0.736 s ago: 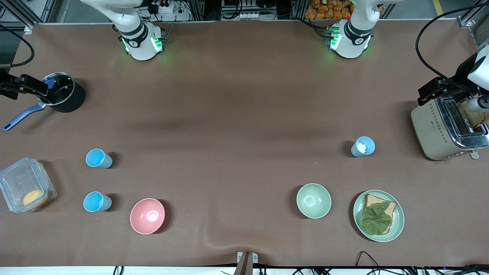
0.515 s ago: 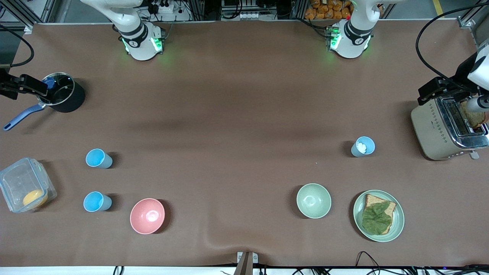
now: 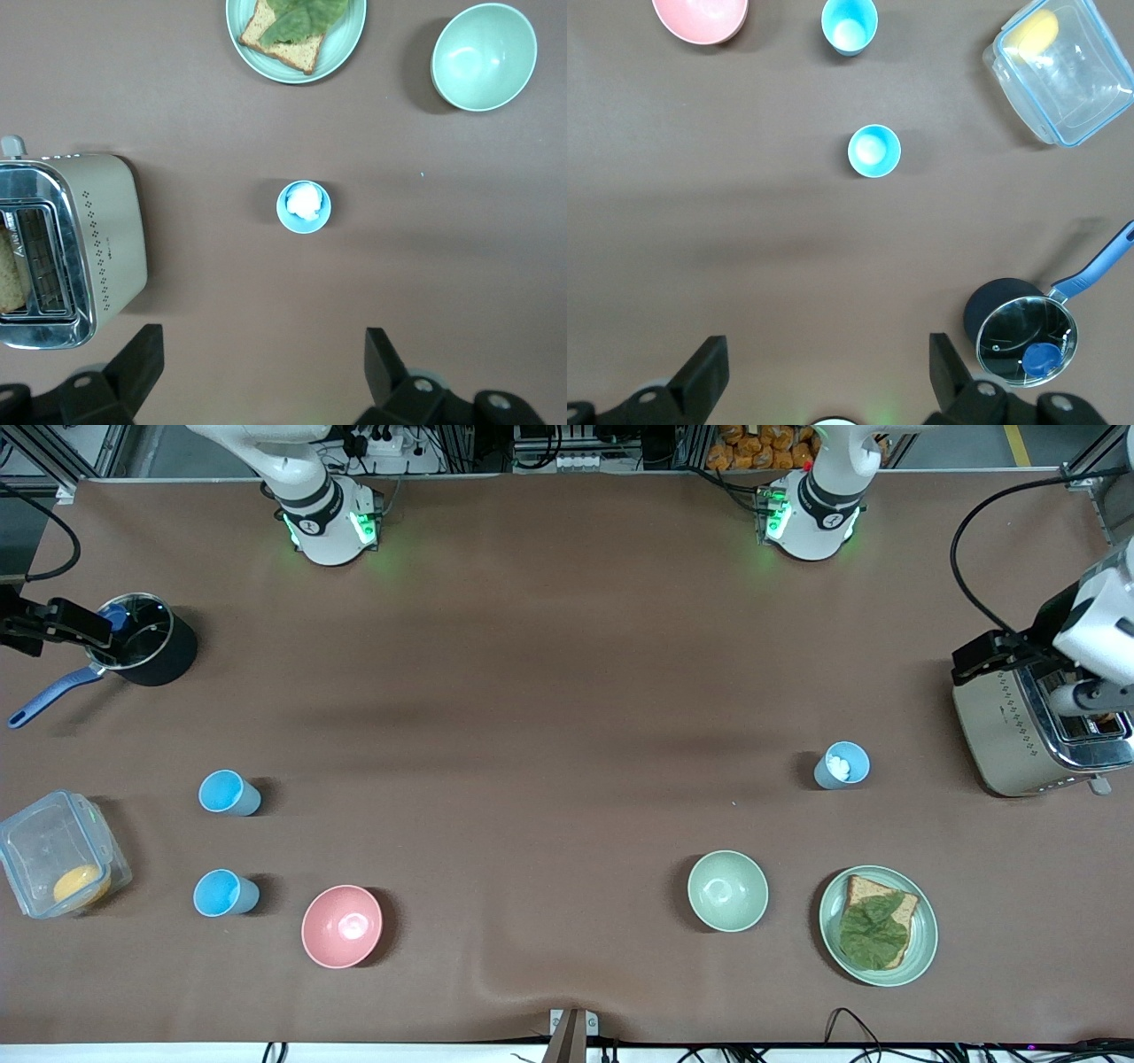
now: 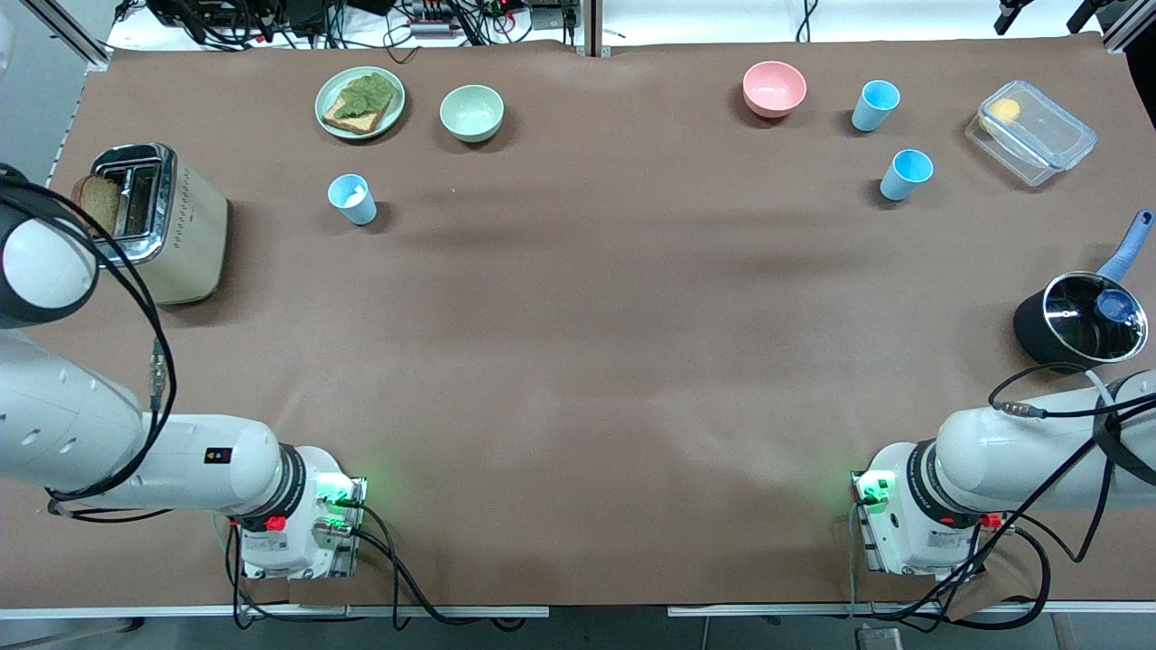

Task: Stack blue cups with both arms
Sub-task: 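Reach the right gripper and the left gripper toward separate blue cups, then grasp a blue cup with the right gripper while the left gripper grasps another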

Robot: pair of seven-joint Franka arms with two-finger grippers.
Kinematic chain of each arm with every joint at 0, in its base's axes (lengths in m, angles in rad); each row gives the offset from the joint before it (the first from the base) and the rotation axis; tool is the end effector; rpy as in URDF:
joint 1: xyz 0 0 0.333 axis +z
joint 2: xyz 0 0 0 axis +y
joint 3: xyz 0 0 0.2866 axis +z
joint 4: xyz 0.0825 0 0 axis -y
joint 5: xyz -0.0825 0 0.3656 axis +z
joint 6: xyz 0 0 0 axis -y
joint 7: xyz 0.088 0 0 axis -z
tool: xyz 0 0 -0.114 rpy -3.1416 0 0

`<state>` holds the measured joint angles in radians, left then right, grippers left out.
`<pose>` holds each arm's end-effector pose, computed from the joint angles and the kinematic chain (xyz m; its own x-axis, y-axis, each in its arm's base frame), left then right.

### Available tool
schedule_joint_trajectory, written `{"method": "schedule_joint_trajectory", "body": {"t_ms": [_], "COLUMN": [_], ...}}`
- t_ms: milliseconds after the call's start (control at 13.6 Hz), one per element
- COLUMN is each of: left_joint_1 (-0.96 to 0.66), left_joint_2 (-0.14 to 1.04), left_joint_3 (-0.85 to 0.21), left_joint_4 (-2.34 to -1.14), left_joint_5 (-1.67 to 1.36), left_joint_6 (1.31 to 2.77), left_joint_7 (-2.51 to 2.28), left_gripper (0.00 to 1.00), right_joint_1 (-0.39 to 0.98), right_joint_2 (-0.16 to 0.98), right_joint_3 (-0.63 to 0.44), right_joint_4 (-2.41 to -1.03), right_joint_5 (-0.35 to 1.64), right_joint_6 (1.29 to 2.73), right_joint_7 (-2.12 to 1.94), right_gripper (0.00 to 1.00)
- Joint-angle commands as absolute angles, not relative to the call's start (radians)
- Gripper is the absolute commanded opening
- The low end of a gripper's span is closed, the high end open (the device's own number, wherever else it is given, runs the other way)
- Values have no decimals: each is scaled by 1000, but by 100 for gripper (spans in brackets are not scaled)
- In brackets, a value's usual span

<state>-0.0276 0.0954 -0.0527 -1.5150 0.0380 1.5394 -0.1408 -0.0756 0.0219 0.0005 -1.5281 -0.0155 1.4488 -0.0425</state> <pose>0.5563 -0.0391 0.5586 0.9959 0.0616 -0.0655 0.0589 -0.9974 -0.0425 0.5270 -0.0416 0.5855 0.9942 -0.0341 -0.1016 -0.0331 -0.9994 0.0112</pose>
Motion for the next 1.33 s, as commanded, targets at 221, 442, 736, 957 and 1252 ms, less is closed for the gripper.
{"method": "schedule_joint_trajectory", "body": {"t_ms": [221, 442, 736, 957, 1252], "left_joint_1": [-15, 9, 14, 38, 37], "left_joint_2": [92, 84, 225, 319, 351], "left_joint_3": [-55, -58, -57, -58, -58], "left_joint_4": [-1721, -1906, -1942, -1950, -2003], "left_joint_5": [26, 23, 23, 21, 21], "left_joint_6": [1770, 1983, 2109, 2187, 2255], "left_joint_7": [-117, -75, -69, -71, -71], "left_gripper": [100, 100, 80, 80, 68], "right_joint_1": [-113, -150, -175, -186, -198], "right_joint_2": [171, 299, 423, 506, 592], "right_joint_3": [11, 11, 11, 11, 11], "right_joint_4": [-1537, -1539, -1539, -1539, -1539], "right_joint_5": [-15, -24, -40, -71, -71], "right_joint_6": [1506, 1560, 1676, 1797, 1884], "right_joint_7": [-58, -66, -66, -83, -117], "right_gripper": [100, 100, 100, 100, 100]}}
